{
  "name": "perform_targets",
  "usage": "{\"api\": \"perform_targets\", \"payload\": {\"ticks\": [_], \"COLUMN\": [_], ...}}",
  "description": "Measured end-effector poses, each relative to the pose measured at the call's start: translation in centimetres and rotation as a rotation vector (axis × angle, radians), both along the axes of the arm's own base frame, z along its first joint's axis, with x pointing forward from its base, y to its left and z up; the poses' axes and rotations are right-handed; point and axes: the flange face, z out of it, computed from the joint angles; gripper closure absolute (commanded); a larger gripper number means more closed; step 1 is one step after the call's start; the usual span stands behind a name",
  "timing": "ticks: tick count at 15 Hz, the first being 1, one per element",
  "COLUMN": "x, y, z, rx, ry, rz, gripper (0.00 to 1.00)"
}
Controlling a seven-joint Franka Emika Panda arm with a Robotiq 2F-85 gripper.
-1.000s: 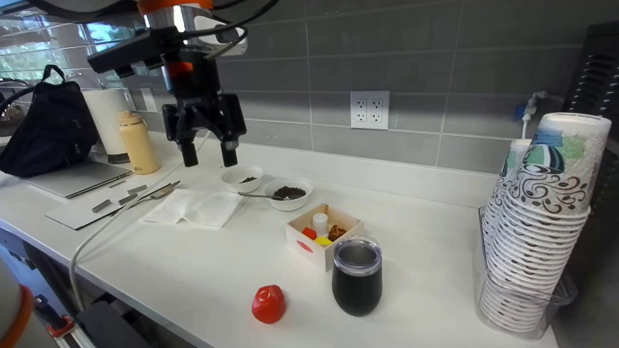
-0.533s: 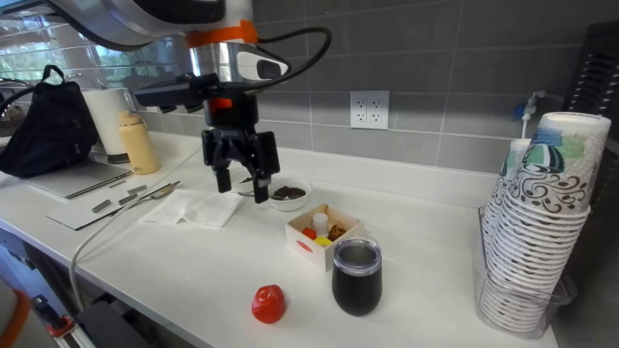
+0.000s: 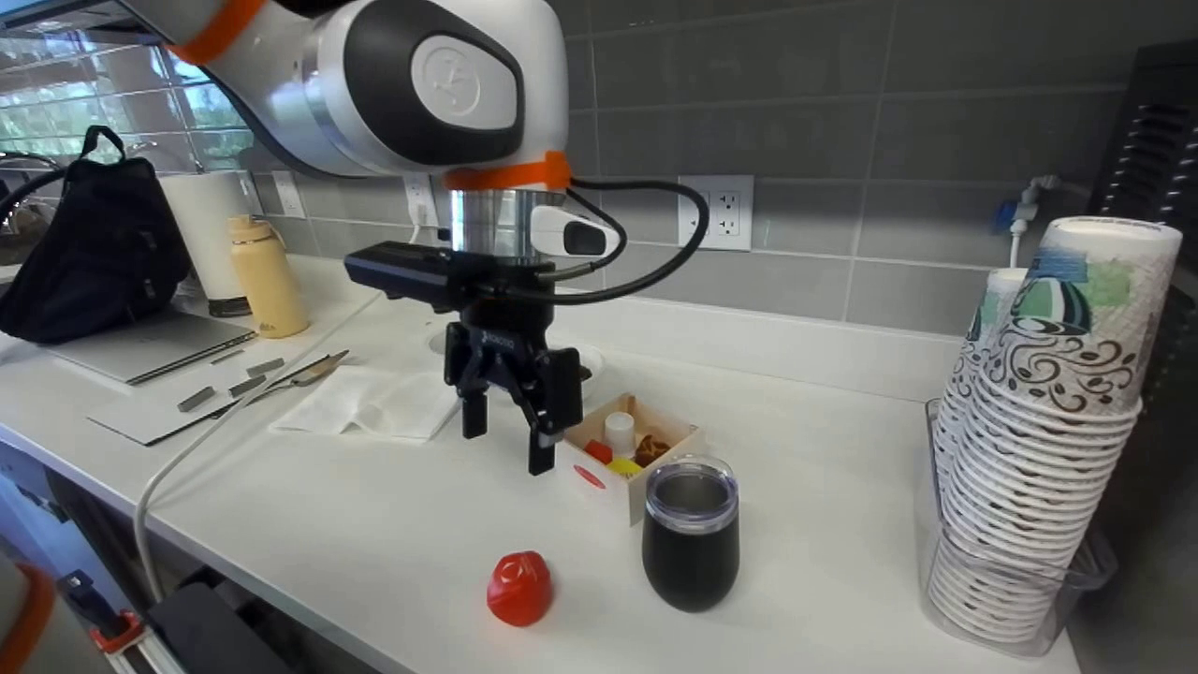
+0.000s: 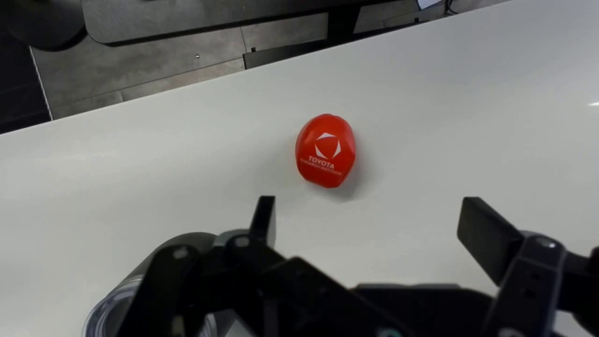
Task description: Put the orange toy inside the white box.
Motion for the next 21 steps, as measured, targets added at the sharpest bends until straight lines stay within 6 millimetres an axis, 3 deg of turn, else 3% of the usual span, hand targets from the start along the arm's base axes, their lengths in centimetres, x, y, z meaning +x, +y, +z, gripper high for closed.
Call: {"api": "perform_targets", "payload": {"ticks": [11, 16, 17, 19, 21], "x": [0.2, 0.6, 0.7, 0.8, 0.8], "y": [-0.9, -1.6, -1.6, -1.6, -1.5], "z": [-8.3, -11.0, -11.5, -12.4, -13.4], "rx": [0.026, 0.030, 0.029, 0.028, 0.029], "ry": [0.123, 0.094, 0.088, 0.078, 0.077], "rz": [-0.024, -0.033, -0.032, -0.030, -0.027], "gripper": [0.00, 0.00, 0.23, 0.32, 0.50]}}
